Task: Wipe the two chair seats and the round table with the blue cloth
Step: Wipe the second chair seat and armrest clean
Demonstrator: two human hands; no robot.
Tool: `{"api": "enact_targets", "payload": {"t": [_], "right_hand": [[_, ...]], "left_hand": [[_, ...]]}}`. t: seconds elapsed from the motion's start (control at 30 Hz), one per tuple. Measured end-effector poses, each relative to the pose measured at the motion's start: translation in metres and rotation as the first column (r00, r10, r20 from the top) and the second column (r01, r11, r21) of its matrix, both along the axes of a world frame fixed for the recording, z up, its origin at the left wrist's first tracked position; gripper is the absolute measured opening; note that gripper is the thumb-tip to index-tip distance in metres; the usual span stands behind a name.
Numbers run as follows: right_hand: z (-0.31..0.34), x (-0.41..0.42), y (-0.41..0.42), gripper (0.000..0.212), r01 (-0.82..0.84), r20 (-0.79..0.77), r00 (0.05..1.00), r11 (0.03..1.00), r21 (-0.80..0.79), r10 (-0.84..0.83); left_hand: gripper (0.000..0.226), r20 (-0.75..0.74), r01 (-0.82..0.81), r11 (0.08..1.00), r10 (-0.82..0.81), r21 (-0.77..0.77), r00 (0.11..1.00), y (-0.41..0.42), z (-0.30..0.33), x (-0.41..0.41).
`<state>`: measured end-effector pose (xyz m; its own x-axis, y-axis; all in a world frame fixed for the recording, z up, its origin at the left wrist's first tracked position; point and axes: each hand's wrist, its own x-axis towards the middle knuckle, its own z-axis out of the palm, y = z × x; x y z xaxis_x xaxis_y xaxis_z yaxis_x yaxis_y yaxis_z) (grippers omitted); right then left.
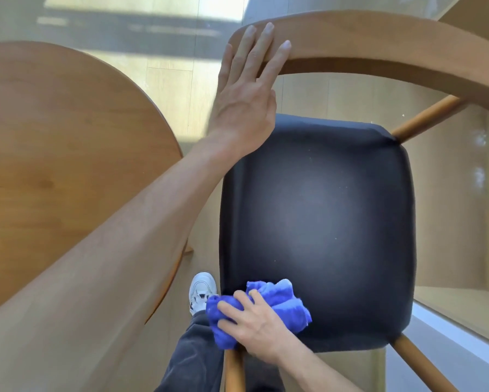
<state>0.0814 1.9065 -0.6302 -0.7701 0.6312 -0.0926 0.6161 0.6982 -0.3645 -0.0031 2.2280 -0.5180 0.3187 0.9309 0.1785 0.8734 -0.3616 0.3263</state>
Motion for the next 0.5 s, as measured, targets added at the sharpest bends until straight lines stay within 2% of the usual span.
{"api": "enact_targets", "payload": {"t": [0.17, 0.27, 0.33, 0.4, 0.47, 0.5], "right_hand": [[-0.004, 0.033, 0.077, 0.038, 0.161, -0.002, 0.987, 0.987, 0.024, -0.161], [-0.001, 0.081, 0.144, 0.037, 0.444, 0.031, 0.894, 0.893, 0.076, -0.447], [0.006, 0.128, 0.182, 0.035, 0.663, 0.138, 0.719, 0.732, 0.157, -0.681], [0.009, 0.183, 0.204, 0.042, 0.856, 0.185, 0.482, 0.505, 0.111, -0.856], [0.009, 0.218, 0.204, 0.046, 0.958, 0.196, 0.28, 0.286, 0.002, -0.94], [0.009, 0.219, 0.197, 0.046, 0.971, 0.198, 0.237, 0.241, -0.006, -0.951]], "left_hand": [[0.059, -0.014, -0.009, 1.0, 0.009, -0.018, 1.0, -0.001, 0.003, 0.0], [0.06, -0.034, -0.012, 1.0, 0.012, -0.021, 0.999, 0.0, 0.004, -0.002], [0.06, -0.03, -0.015, 1.0, 0.015, -0.024, 0.999, 0.0, 0.005, -0.002], [0.06, -0.022, -0.024, 0.999, 0.023, -0.023, 0.999, -0.001, 0.006, -0.001], [0.06, -0.016, -0.037, 0.999, 0.036, -0.022, 0.999, -0.003, 0.005, 0.001], [0.06, -0.01, -0.044, 0.999, 0.044, -0.023, 0.999, -0.003, 0.005, 0.002]]}}
